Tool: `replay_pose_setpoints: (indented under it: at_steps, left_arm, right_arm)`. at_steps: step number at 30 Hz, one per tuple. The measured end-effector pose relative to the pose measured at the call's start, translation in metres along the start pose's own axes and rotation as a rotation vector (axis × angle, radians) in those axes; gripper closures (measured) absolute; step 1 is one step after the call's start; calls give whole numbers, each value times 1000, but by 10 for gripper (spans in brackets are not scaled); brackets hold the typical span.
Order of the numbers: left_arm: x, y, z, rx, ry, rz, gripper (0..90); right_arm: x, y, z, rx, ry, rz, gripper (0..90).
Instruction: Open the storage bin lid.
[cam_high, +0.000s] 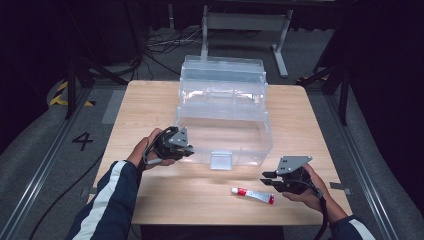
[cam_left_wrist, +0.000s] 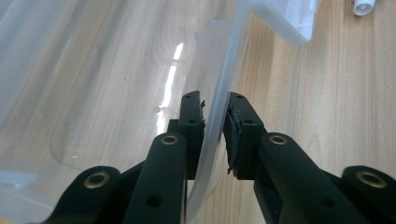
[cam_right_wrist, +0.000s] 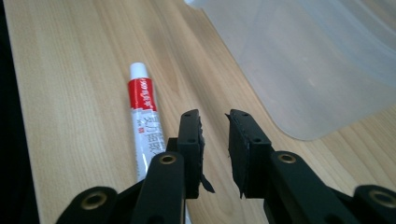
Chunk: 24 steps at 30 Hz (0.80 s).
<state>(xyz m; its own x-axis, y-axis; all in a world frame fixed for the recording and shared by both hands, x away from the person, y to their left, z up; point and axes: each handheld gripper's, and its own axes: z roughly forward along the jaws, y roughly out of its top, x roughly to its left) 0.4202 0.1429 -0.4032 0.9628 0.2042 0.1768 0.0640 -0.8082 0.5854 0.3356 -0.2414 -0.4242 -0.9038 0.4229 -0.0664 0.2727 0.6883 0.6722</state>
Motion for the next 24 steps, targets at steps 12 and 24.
replay_pose_setpoints:
  at_steps: [12,24]
  left_arm:
    - [-1,0,-4,7,23,8,773]
    - [-1,4,-7,-9,42,-3,669]
  right_arm:
    - [23,20,29,160,138,-93,599]
    - [20,29,51,276,188,-124,604]
